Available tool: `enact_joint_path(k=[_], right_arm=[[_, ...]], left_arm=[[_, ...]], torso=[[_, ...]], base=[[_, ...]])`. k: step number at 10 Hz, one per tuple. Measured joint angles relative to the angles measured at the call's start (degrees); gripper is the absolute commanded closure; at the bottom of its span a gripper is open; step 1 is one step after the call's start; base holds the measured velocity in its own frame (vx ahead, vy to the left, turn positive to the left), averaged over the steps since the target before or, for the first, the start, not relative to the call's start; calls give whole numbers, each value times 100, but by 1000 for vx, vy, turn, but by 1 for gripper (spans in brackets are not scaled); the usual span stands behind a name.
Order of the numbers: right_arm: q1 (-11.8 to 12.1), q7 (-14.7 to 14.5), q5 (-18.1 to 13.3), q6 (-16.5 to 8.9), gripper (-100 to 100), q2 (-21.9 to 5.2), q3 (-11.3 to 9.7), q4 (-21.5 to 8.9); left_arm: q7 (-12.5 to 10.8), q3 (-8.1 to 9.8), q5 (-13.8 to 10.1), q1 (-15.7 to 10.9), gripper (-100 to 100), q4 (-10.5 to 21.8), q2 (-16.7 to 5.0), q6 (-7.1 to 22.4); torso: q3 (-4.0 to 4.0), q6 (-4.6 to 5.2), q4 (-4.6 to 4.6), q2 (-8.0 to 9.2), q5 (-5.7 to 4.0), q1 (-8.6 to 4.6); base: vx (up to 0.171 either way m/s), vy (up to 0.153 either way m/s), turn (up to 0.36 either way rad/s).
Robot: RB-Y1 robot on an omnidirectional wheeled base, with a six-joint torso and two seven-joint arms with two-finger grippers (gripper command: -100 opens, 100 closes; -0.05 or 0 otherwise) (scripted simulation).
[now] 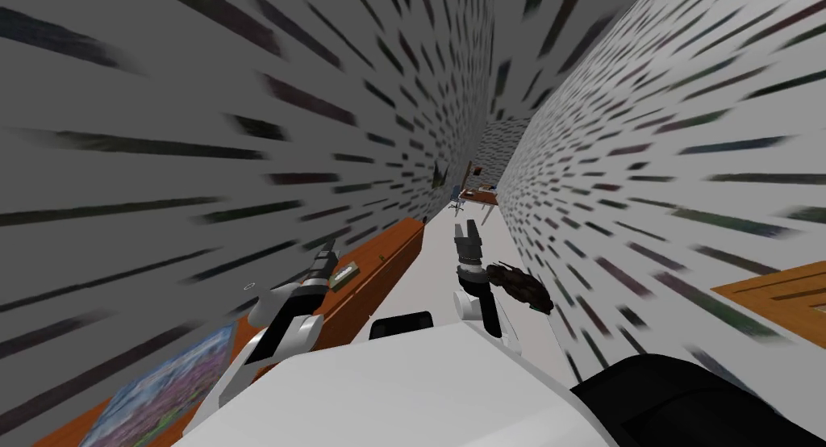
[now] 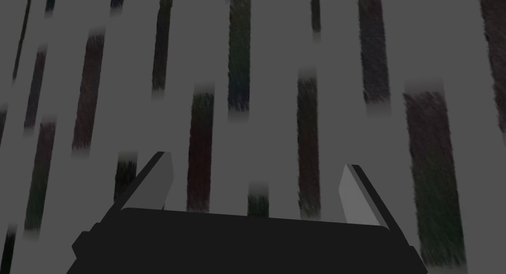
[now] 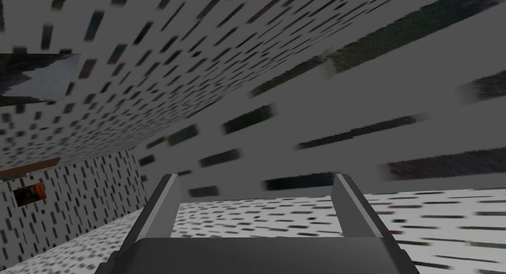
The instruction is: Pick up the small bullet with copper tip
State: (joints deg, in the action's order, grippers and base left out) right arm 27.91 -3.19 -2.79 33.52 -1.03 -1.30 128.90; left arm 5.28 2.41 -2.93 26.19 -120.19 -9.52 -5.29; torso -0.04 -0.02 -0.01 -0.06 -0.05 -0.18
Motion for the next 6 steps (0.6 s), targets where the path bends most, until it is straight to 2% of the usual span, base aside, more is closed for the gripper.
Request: enact_joint_path(k=[2, 6], right_arm=[[0, 0, 0, 0, 0, 0, 0, 0], [0, 0, 0, 0, 0, 0, 0, 0]], left_arm=[[81, -4, -110, 35, -100, 167, -112, 291], [322, -49, -273, -106, -100, 617, -205, 893]], torso=[[1, 0, 0, 1, 1, 3], [1, -1, 0, 2, 1, 5]], base=[[18, -40, -138], [20, -37, -140]])
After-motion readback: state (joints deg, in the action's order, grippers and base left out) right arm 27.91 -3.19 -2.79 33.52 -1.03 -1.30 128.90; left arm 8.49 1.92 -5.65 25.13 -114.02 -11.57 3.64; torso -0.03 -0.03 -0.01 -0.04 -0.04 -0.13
